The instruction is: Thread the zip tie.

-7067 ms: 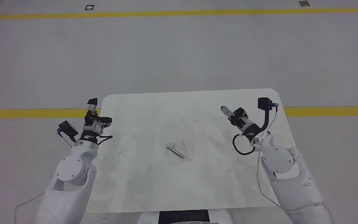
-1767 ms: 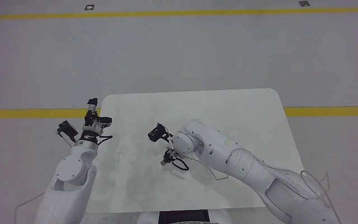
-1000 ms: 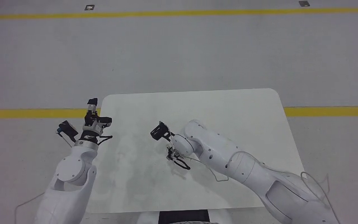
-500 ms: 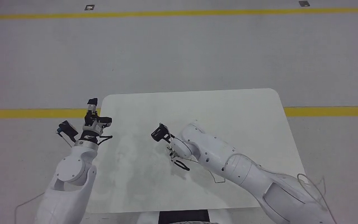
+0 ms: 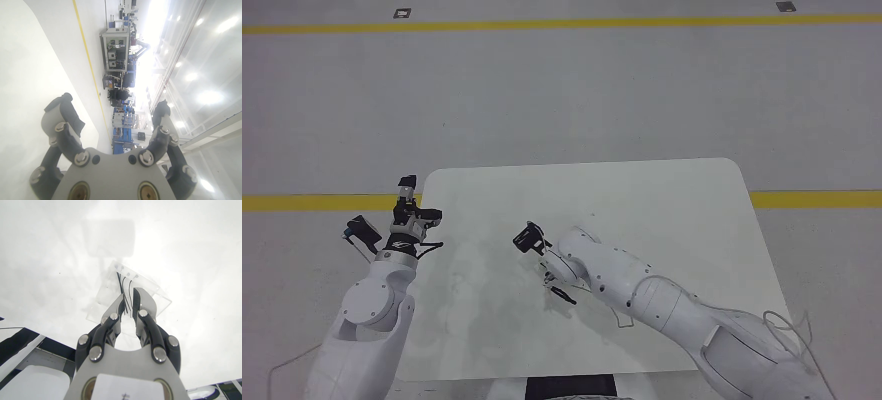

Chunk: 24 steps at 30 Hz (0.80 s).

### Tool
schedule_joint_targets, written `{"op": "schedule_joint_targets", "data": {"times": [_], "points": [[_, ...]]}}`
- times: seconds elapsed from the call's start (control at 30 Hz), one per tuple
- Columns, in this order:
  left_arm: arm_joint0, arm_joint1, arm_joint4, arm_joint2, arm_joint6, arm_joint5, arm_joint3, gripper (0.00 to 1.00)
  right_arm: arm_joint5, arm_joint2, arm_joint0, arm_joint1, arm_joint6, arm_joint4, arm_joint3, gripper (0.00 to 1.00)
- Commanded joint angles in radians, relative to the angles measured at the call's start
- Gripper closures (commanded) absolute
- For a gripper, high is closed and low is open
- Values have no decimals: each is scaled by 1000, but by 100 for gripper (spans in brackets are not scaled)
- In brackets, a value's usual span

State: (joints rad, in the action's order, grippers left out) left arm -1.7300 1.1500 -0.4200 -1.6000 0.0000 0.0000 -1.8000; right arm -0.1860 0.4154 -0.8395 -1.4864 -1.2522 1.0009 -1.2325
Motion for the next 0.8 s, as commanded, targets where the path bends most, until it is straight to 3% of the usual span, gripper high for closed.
{"op": "schedule_joint_targets", "data": {"times": [0.0, 0.37, 0.77], "points": [[0, 0, 0, 0, 0, 0, 0, 0, 3, 1, -1, -5, 2, 3, 13, 91], [0, 0, 0, 0, 0, 0, 0, 0, 14, 12, -10, -27, 18, 19, 65, 96], [0, 0, 0, 0, 0, 0, 0, 0, 32, 32, -18, -44, 17, 36, 94, 92]]}}
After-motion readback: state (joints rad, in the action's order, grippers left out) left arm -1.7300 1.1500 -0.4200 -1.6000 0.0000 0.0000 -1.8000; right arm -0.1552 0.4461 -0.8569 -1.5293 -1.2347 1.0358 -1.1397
